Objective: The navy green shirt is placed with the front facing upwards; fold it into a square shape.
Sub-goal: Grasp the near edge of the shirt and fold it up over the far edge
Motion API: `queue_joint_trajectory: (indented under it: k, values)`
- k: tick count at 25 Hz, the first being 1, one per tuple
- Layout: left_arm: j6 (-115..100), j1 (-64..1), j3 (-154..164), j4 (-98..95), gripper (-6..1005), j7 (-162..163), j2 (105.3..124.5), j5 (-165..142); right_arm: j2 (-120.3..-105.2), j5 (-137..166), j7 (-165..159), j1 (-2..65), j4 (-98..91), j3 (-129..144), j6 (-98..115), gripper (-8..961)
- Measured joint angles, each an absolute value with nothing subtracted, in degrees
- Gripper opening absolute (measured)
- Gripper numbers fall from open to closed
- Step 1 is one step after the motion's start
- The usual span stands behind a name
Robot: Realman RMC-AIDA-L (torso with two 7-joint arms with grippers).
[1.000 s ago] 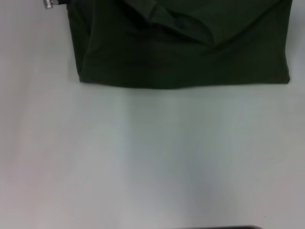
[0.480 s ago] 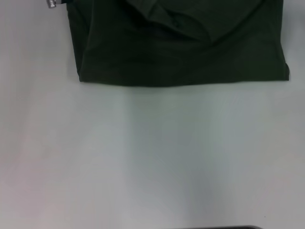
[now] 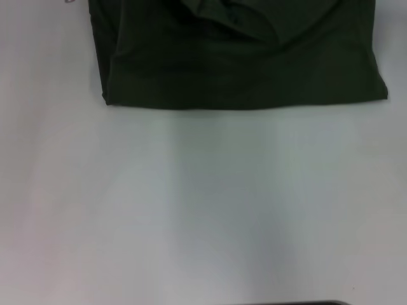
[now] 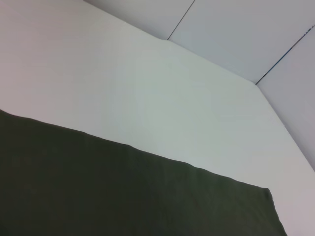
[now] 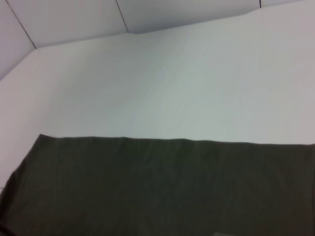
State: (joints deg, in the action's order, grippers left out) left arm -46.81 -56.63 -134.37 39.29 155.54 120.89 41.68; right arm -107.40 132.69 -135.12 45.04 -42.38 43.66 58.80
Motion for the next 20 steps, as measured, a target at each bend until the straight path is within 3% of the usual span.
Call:
queue_joint_trajectory:
  k: [20]
  values:
    - [-46.1,-55.6,-132.3,38.0,185,155.1,121.61,41.7,-107.54,138.4,-135.8,46.7,-40.8,46.5,57.3,51]
